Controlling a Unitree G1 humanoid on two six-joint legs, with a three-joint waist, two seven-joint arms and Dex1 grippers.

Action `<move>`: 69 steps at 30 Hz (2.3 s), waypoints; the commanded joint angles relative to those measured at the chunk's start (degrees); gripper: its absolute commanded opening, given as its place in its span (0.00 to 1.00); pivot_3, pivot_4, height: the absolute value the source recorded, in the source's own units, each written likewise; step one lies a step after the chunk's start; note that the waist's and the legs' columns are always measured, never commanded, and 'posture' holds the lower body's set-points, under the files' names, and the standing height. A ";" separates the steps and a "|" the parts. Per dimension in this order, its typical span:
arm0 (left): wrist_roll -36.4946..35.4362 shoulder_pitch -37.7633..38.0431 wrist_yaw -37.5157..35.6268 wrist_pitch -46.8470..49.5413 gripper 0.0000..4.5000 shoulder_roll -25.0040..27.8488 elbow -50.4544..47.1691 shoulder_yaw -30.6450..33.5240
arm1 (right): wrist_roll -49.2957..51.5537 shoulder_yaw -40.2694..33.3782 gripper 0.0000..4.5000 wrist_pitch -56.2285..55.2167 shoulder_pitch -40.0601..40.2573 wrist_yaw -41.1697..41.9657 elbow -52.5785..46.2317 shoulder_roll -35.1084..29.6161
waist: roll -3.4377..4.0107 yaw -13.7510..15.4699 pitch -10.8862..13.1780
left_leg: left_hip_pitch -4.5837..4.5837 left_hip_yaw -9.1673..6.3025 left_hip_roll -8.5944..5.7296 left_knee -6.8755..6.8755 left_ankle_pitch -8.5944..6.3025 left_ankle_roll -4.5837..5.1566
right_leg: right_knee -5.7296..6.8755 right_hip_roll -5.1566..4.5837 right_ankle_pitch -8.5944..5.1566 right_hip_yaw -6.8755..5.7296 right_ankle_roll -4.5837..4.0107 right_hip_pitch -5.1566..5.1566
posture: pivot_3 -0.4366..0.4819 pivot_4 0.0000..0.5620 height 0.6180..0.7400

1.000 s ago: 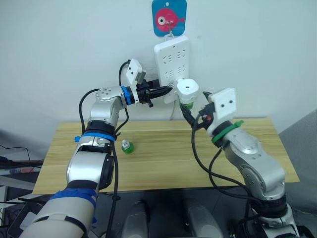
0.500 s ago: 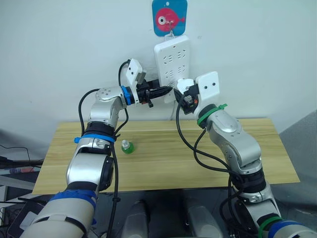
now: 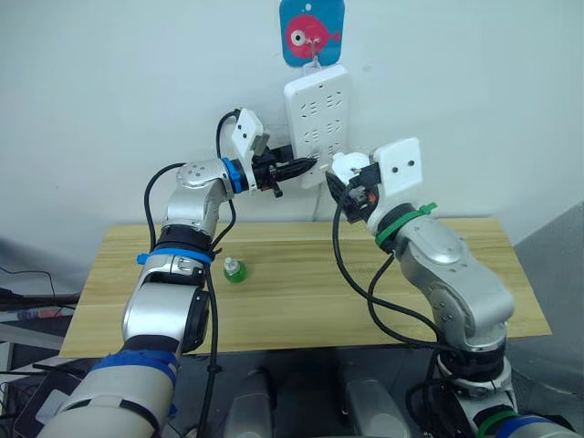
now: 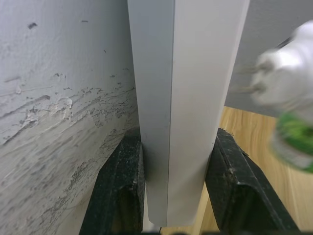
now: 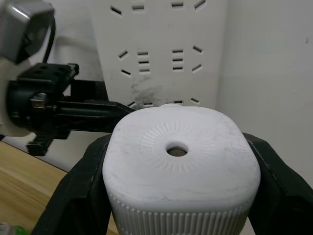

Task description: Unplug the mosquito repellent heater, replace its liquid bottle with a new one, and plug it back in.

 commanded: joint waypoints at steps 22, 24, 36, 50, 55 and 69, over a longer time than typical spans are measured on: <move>-6.75 33.30 7.86 7.16 1.00 1.37 -58.68 -5.12 | 39.74 -30.57 0.67 2.04 5.78 -14.44 -6.89 27.59 | 0.05 -0.16 -0.04 | -0.58 -0.18 0.00 0.14 0.34 -0.09 | 0.75 -0.29 0.02 -0.04 0.01 -0.67 | 0.35 0.38 1.00; -6.52 32.44 10.33 6.91 1.00 -1.95 -58.60 -5.88 | 47.71 -30.13 0.67 -0.83 6.52 -19.09 -5.89 26.90 | 0.05 -0.30 -0.05 | -0.56 -0.12 0.00 0.15 0.40 0.00 | 0.75 -0.22 0.06 0.04 0.07 -0.68 | 0.35 0.38 1.00; -6.48 28.82 17.41 2.51 1.00 -9.43 -57.82 -5.96 | 74.50 -19.30 0.67 -20.23 13.06 -36.83 -5.63 15.84 | 0.05 -1.43 -0.10 | -0.51 -0.09 -0.03 0.11 0.46 0.08 | 0.76 0.11 0.09 0.12 0.13 -0.71 | 0.33 0.36 1.00; -9.05 29.52 13.90 3.73 0.86 -7.21 -58.64 -7.80 | 78.87 -12.56 0.67 -30.52 13.87 -39.36 -5.75 7.78 | 0.05 -1.33 -0.11 | -0.52 -0.02 -0.05 0.14 0.47 0.08 | 0.76 0.09 0.09 0.20 0.19 -0.73 | 0.34 0.35 1.00; -9.99 29.44 12.89 4.65 0.51 -6.61 -58.42 -8.24 | 79.38 -10.99 0.67 -32.41 13.90 -39.38 -5.78 6.02 | 0.05 -1.29 -0.11 | -0.52 -0.03 -0.05 0.14 0.47 0.08 | 0.77 0.09 0.10 0.19 0.18 -0.73 | 0.34 0.35 1.00; -9.41 31.27 3.60 -2.05 0.51 -0.55 -57.61 -8.15 | 93.57 -15.21 0.99 -27.06 19.53 -30.01 -2.56 -14.32 | 0.05 -1.04 -0.11 | -0.52 0.00 -0.04 0.16 0.47 0.08 | 0.76 0.07 0.15 0.20 0.09 -0.72 | 0.35 0.35 1.00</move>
